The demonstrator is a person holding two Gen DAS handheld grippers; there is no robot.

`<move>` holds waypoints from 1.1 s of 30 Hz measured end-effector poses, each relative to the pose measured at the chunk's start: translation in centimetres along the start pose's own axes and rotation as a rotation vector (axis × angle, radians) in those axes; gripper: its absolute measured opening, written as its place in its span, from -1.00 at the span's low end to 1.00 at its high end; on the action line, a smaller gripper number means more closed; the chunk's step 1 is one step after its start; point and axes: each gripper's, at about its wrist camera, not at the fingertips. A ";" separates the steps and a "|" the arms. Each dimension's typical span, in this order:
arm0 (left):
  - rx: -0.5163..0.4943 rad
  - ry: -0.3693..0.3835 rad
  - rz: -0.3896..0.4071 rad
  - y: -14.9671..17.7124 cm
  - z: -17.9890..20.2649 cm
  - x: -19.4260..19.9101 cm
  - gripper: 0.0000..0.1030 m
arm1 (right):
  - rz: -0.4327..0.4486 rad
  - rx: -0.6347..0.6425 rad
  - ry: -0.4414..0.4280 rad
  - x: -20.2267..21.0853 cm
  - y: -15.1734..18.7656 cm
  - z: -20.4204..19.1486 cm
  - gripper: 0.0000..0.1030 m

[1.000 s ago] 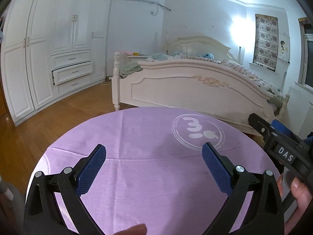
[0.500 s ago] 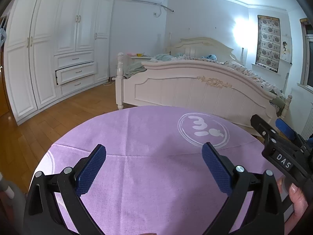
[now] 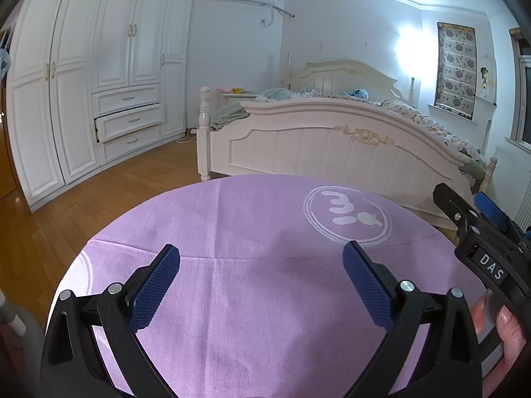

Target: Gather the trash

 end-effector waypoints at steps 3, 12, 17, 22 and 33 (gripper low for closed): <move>0.000 0.000 -0.002 0.1 -0.1 0.0 0.89 | -0.001 0.001 -0.002 0.0 0.0 -0.1 0.89; 0.002 0.002 -0.004 0.2 -0.3 0.0 0.89 | -0.006 0.002 -0.005 -0.1 0.0 -0.1 0.89; 0.003 0.002 -0.004 0.1 -0.4 -0.1 0.89 | -0.007 0.002 -0.005 -0.2 0.0 -0.1 0.89; 0.002 0.000 -0.007 0.2 -0.3 0.0 0.89 | -0.007 0.001 -0.007 -0.1 0.0 -0.1 0.89; -0.001 -0.005 -0.018 0.5 0.3 0.2 0.89 | -0.010 -0.004 -0.010 -0.2 0.1 0.0 0.89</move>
Point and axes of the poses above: each gripper's, at about its wrist camera, not at the fingertips, and x roughly against the way its jaws point, z to its right, y to its underside, and after that the axes turned 3 degrees about y, right-handed
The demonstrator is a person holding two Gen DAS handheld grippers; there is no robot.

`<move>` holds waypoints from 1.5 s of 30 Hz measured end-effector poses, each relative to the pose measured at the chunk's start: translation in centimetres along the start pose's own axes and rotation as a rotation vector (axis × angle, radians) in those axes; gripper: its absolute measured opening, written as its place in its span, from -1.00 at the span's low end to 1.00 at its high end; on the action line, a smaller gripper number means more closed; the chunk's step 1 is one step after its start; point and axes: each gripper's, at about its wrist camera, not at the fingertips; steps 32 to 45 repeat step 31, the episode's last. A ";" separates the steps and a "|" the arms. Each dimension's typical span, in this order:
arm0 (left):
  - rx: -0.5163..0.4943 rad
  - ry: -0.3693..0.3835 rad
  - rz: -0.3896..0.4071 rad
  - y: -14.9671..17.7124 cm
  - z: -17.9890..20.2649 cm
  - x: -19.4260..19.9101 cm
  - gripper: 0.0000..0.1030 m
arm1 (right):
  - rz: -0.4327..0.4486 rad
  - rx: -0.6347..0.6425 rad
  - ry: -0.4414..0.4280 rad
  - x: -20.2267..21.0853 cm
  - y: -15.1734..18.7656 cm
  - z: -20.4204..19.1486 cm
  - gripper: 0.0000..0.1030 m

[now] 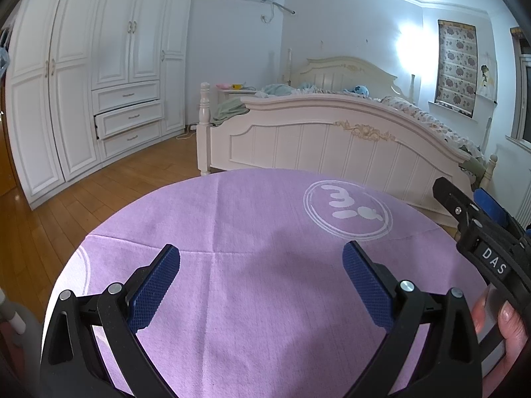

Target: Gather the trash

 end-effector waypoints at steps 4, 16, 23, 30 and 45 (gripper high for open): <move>-0.003 -0.002 -0.003 0.0 0.2 0.0 0.89 | -0.003 -0.001 -0.002 -0.1 0.0 0.0 0.89; -0.004 -0.002 -0.003 0.0 0.2 -0.1 0.89 | -0.006 -0.010 -0.003 -0.1 0.0 0.0 0.89; -0.007 -0.004 -0.008 0.2 0.4 0.0 0.89 | -0.008 -0.012 -0.003 -0.1 0.0 0.1 0.89; 0.010 -0.005 -0.024 0.2 0.2 -0.2 0.89 | -0.016 -0.018 -0.003 -0.4 0.1 0.0 0.89; 0.012 -0.005 -0.025 0.3 0.2 -0.2 0.89 | -0.018 -0.019 -0.003 -0.4 0.2 -0.1 0.89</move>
Point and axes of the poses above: each gripper's, at about its wrist camera, not at the fingertips, and x roughly against the way its jaws point, z to its right, y to its underside, and after that the axes turned 3 degrees about y, right-handed
